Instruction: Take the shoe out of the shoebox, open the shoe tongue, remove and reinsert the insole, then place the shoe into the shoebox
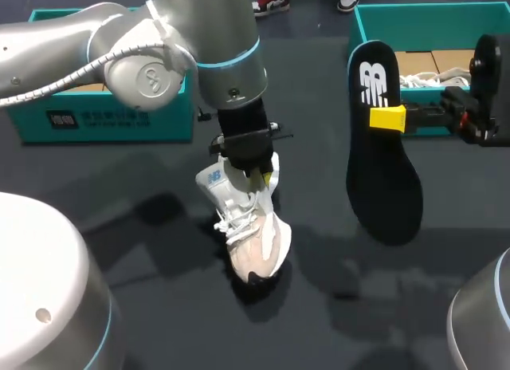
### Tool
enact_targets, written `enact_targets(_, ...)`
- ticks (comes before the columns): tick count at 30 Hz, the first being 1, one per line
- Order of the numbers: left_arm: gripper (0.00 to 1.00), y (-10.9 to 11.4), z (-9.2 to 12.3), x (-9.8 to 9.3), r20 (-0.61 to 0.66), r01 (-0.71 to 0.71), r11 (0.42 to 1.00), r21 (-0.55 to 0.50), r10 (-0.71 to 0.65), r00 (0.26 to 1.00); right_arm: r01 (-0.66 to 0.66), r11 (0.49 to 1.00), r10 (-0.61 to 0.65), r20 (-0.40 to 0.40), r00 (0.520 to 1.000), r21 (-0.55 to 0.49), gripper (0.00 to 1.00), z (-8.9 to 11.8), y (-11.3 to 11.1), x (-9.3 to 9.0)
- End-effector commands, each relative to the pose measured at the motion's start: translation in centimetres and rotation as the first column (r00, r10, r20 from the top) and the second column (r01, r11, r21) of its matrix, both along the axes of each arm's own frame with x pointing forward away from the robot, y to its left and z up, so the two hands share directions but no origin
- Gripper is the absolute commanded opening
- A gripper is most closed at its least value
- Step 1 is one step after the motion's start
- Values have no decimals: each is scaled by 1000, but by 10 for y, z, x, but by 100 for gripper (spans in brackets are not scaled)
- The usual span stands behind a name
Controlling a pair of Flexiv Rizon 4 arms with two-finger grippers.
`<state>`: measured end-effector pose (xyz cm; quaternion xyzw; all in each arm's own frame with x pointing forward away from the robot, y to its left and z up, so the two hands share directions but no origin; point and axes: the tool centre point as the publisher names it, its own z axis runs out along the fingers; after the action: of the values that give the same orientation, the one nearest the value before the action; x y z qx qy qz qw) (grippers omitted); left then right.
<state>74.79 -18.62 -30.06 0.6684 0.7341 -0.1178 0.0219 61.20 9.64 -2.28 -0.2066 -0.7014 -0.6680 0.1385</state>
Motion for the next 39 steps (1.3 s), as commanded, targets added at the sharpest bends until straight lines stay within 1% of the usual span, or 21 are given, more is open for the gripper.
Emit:
enact_targets(1, 0, -6, -7, -1, 2, 31, 1000, -3, -31, 1000, 9, 1000, -9, 0, 1000, 0, 0, -1, -1, -5)
enact_targets(3, 0, -10, -9, -5, 15, 56, 998, 4, -56, 998, 9, 1000, -9, 0, 1000, 0, 0, -1, -1, -5)
enact_targets(9, 0, -18, -16, -10, 26, 67, 998, 18, -68, 997, 9, 1000, -9, 0, 1000, 0, 0, -1, -1, -5)
enact_targets(11, 0, -19, -19, -10, 13, 54, 998, 33, -54, 998, 9, 1000, -9, 0, 1000, 0, 0, -1, -1, -5)
enact_targets(18, 0, -23, -31, -9, -15, 71, 997, 44, -70, 997, 9, 1000, -9, 0, 1000, 0, 0, -1, -1, -5)
enact_targets(26, 0, -33, -48, -6, -51, 84, 994, 69, -81, 995, 9, 1000, -9, 0, 1000, 0, 0, -1, -1, -5)
enact_targets(32, 0, -43, -65, -2, -52, 87, 991, 99, -82, 995, 9, 1000, -9, 0, 1000, 0, 0, -1, -1, -5)
enact_targets(39, 0, -49, -75, -6, -47, 107, 988, 115, -102, 994, 9, 1000, -9, 0, 1000, 0, 0, -1, -1, -5)
